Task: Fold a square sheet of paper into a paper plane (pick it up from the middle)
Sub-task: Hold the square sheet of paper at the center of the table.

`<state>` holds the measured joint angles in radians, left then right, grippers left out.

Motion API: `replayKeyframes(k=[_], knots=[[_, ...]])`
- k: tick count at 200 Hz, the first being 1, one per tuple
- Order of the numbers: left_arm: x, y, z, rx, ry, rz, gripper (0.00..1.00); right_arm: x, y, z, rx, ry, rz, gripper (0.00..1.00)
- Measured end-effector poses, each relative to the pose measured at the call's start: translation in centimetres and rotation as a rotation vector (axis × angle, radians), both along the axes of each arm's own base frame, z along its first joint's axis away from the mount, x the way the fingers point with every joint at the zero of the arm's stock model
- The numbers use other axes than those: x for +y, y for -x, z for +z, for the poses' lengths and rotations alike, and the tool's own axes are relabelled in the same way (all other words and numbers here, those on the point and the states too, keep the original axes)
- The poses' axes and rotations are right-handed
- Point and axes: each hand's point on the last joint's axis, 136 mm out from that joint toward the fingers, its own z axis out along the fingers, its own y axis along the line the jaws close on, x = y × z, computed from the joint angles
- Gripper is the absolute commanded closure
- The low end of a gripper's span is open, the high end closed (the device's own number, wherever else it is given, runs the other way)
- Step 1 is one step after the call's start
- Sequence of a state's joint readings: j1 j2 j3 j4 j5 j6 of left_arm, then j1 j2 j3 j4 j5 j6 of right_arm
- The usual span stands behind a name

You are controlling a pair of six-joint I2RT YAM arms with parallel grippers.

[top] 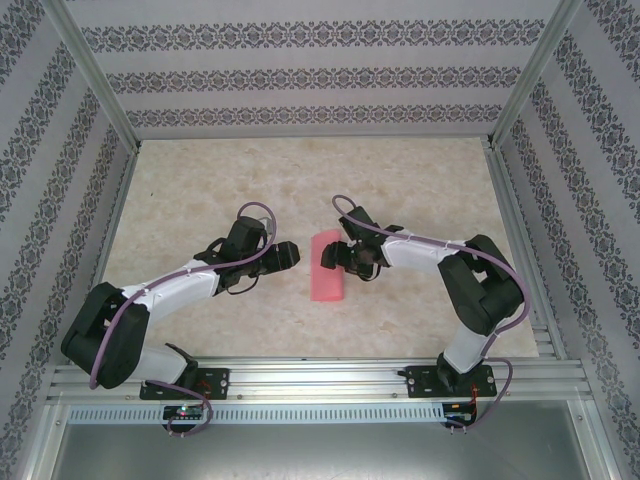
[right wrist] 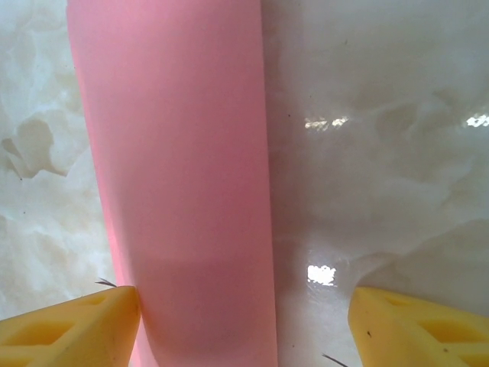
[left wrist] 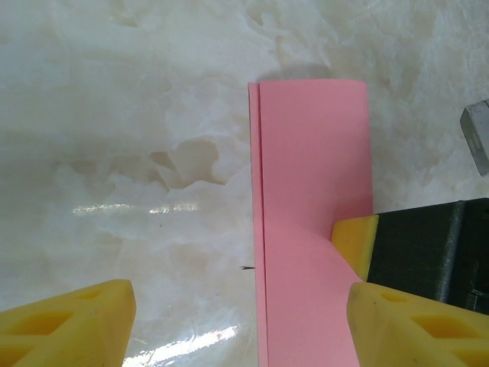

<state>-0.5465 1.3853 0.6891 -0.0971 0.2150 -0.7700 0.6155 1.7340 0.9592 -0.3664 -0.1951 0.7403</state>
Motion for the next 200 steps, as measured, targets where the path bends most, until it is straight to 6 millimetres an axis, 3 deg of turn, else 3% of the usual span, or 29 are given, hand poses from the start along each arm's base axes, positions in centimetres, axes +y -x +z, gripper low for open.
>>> replayKeyframes(k=[102, 169, 200], knots=[[0.0, 0.0, 0.0, 0.002, 0.002, 0.001, 0.3, 0.1, -0.1, -0.4, 0.025, 0.056, 0.01, 0.21], [-0.2, 0.1, -0.6, 0.029, 0.011, 0.003, 0.4, 0.0, -0.2, -0.5, 0.024, 0.08, 0.006, 0.22], [-0.6, 0.1, -1.0, 0.048, 0.013, -0.001, 0.5, -0.1, -0.2, -0.7, 0.028, 0.088, 0.005, 0.22]])
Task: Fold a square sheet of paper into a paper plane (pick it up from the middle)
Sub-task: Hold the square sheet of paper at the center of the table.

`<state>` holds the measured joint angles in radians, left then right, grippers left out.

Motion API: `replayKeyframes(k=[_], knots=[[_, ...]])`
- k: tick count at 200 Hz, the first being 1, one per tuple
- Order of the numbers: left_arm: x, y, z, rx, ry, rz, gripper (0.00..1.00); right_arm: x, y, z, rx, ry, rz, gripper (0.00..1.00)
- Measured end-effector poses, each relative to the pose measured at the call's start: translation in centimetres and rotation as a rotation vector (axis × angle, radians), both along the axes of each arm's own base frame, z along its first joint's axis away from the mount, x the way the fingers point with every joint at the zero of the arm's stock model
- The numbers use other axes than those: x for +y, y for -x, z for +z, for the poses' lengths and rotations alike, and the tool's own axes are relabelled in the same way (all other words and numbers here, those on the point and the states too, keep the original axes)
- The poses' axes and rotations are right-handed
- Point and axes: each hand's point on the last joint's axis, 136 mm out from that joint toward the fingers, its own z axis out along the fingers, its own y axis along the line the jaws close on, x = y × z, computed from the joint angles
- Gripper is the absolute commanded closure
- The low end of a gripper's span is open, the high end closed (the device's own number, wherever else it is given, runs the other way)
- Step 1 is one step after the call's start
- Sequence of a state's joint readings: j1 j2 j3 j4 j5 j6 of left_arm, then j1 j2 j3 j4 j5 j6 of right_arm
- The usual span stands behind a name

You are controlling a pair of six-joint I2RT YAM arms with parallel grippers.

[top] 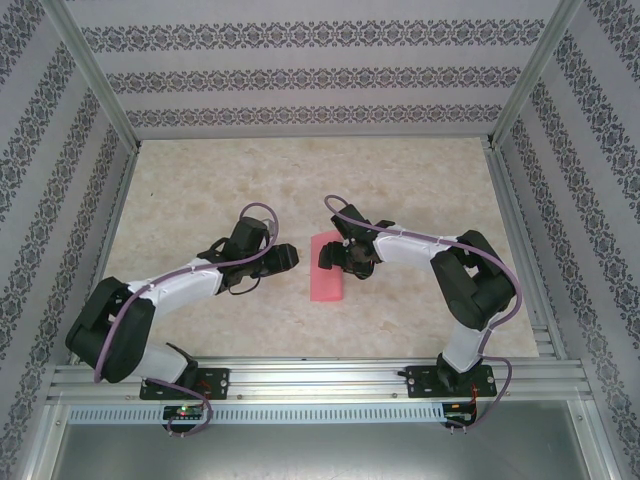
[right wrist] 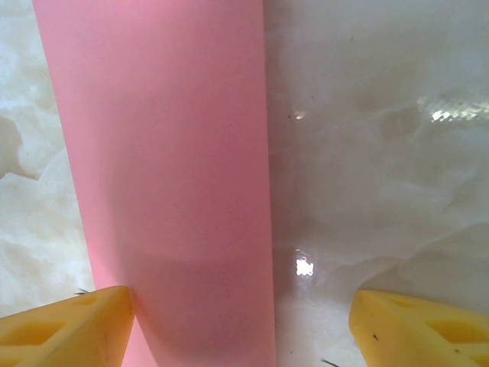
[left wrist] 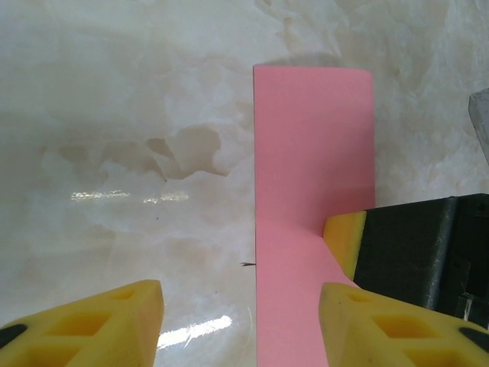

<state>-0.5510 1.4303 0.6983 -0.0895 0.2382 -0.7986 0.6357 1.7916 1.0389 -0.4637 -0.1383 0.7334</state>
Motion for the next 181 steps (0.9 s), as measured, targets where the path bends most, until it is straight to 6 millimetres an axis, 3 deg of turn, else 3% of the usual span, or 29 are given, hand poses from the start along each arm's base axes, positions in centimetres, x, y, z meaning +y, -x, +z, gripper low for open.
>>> replayKeyframes(k=[32, 107, 127, 149, 181], knots=[[-0.8, -0.6, -0.4, 0.03, 0.012, -0.004, 0.61, -0.1, 0.0, -0.1, -0.006, 0.013, -0.002, 0.23], [-2.9, -1.5, -0.6, 0.05, 0.034, -0.029, 0.62, -0.1, -0.1, -0.1, -0.005, 0.013, -0.024, 0.24], [-3.4, -1.7, -0.9, 0.064, 0.04, -0.029, 0.71, -0.2, -0.1, -0.2, -0.004, 0.015, -0.024, 0.24], [-4.1, -1.9, -1.8, 0.096, 0.041, -0.031, 1.0, -0.2, -0.1, -0.2, -0.004, 0.017, -0.025, 0.24], [-5.1, -2.5, -3.1, 0.137, 0.04, -0.036, 1.0, -0.2, -0.1, -0.3, -0.003, 0.018, -0.025, 0.24]])
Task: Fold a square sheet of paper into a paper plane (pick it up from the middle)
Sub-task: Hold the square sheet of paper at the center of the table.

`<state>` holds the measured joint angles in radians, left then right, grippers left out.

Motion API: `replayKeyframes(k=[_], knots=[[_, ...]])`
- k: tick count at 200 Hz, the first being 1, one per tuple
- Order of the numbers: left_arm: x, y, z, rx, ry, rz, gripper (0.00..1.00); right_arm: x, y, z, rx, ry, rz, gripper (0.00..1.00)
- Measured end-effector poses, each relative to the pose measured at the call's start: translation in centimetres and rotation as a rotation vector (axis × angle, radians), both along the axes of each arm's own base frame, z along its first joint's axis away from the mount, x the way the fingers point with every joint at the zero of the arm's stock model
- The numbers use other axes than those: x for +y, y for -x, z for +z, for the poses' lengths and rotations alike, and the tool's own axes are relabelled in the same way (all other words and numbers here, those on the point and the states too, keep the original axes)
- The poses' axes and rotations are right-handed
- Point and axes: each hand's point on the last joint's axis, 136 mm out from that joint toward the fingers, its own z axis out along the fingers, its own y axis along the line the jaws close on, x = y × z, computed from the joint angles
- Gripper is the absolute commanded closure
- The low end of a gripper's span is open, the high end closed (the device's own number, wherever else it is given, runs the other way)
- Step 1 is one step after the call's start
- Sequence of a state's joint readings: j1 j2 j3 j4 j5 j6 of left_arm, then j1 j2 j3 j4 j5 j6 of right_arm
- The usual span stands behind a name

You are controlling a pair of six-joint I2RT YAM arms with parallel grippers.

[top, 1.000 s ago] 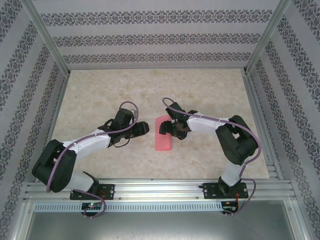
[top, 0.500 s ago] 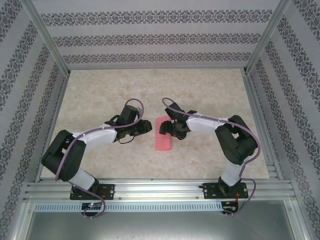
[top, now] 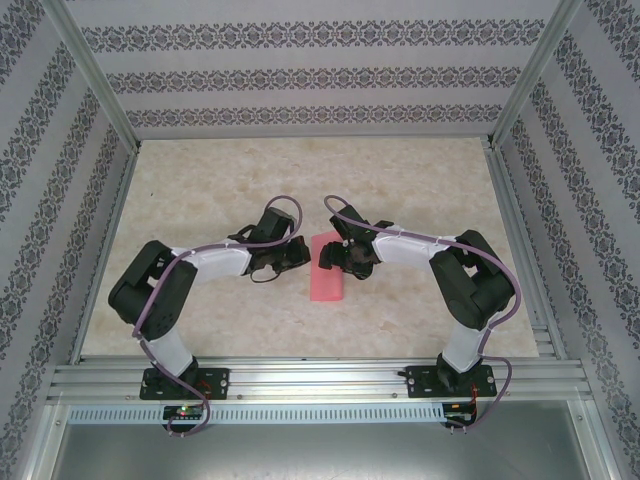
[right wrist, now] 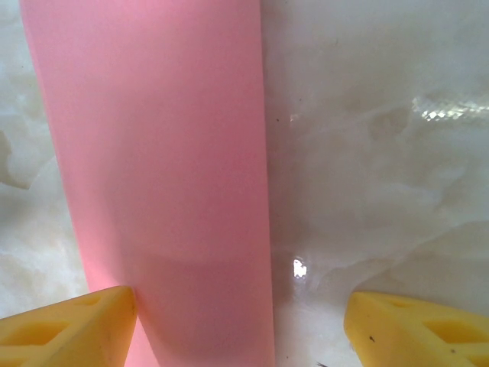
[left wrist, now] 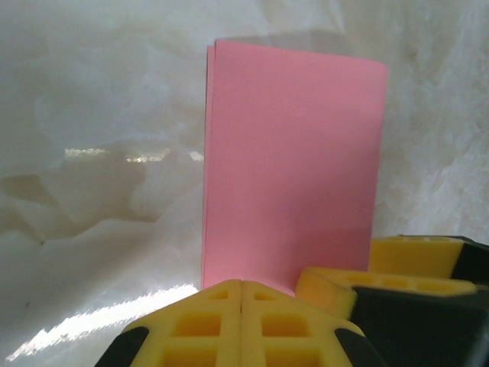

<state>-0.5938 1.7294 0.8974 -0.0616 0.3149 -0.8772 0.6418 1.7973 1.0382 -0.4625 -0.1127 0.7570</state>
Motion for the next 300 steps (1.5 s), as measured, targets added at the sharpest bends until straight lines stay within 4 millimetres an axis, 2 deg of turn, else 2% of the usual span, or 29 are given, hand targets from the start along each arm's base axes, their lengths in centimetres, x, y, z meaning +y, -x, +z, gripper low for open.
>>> replayKeyframes(k=[62, 199, 239, 256, 266, 282, 300], knots=[[-0.8, 0.0, -1.7, 0.058, 0.016, 0.005, 1.0, 0.0, 0.0, 0.0, 0.001, 0.001, 0.0, 0.24], [-1.7, 0.0, -2.8, 0.091, 0.053, 0.004, 1.0, 0.0, 0.0, 0.0, 0.001, 0.0, 0.0, 0.23], [-1.7, 0.0, -2.9, 0.089, 0.05, 0.003, 1.0, 0.2, -0.1, 0.7, -0.007, -0.028, 0.0, 0.21], [-1.7, 0.0, -2.9, 0.086, 0.047, 0.002, 1.0, -0.6, -0.4, 1.4, -0.024, -0.041, -0.022, 0.21], [-1.7, 0.0, -2.9, 0.085, 0.047, 0.001, 1.0, -1.6, -0.7, 2.2, -0.042, -0.055, -0.049, 0.27], [-1.7, 0.0, -2.9, 0.084, 0.046, -0.001, 1.0, -2.5, -1.7, 5.0, -0.11, -0.135, -0.076, 0.5], [-1.7, 0.0, -2.9, 0.081, 0.044, -0.005, 1.0, -2.5, -2.8, 8.2, -0.191, -0.252, -0.097, 0.69]])
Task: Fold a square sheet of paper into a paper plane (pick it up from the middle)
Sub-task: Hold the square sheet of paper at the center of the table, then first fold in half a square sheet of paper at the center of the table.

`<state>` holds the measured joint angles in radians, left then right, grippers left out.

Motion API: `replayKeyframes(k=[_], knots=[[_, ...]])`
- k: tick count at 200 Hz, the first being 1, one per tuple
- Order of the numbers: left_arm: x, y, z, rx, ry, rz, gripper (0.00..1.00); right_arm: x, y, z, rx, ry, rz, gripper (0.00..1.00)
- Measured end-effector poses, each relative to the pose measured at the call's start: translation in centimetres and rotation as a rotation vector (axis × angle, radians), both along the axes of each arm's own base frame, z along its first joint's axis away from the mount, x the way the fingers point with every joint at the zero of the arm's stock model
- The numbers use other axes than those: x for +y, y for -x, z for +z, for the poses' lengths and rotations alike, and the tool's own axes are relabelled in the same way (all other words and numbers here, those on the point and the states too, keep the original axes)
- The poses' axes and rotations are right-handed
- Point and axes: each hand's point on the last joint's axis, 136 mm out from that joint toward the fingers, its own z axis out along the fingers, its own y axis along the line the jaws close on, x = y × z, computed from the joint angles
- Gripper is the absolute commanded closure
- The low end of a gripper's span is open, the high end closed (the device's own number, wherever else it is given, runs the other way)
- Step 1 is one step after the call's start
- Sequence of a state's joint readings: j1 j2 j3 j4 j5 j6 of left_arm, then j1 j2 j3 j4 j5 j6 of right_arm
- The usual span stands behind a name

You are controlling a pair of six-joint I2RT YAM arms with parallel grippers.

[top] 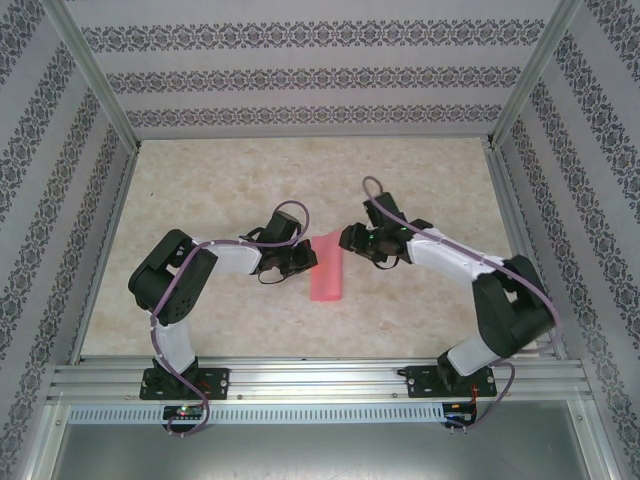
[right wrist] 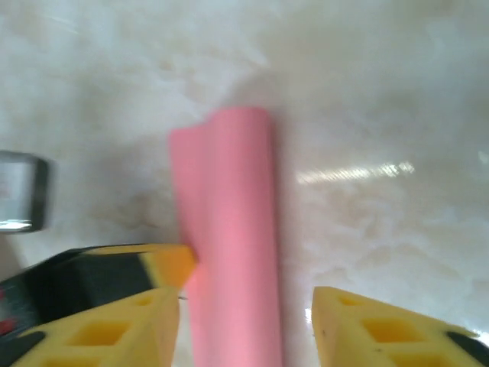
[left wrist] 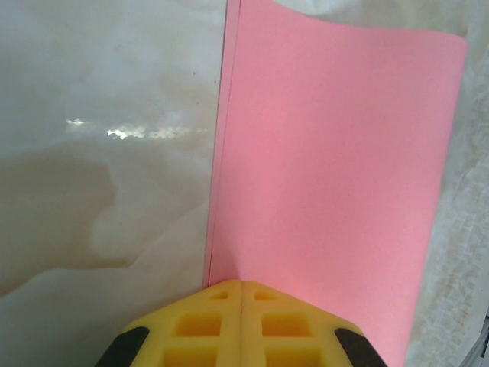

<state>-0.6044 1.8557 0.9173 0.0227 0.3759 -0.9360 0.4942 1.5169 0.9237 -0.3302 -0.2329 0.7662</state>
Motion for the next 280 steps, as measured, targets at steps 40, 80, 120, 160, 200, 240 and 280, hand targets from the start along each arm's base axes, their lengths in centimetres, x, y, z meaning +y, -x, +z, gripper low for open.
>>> replayKeyframes(k=[40, 80, 120, 160, 200, 240, 280], knots=[[0.0, 0.0, 0.0, -0.006, -0.003, -0.008, 1.0, 3.3, 0.2, 0.4, -0.008, -0.17, 0.09, 0.92], [0.0, 0.0, 0.0, -0.007, -0.003, -0.009, 1.0, 4.3, 1.9, -3.6, 0.109, -0.189, 0.132, 0.93], [0.0, 0.0, 0.0, -0.007, -0.003, -0.009, 1.0, 4.5, 2.6, -4.4, 0.129, -0.209, 0.151, 0.92], [0.0, 0.0, 0.0, -0.008, -0.004, -0.011, 1.0, 4.5, 2.9, -5.1, 0.145, -0.203, 0.159, 0.91], [0.0, 0.0, 0.0, -0.011, -0.005, -0.014, 1.0, 3.1, 3.3, -7.2, 0.18, -0.177, 0.142, 0.9], [0.0, 0.0, -0.1, -0.011, -0.005, -0.016, 1.0, 2.4, 3.7, -8.5, 0.196, -0.19, 0.136, 0.89], [-0.1, 0.0, 0.0, -0.014, -0.005, -0.021, 1.0, 2.4, 3.8, -8.4, 0.181, -0.227, 0.147, 0.87]])
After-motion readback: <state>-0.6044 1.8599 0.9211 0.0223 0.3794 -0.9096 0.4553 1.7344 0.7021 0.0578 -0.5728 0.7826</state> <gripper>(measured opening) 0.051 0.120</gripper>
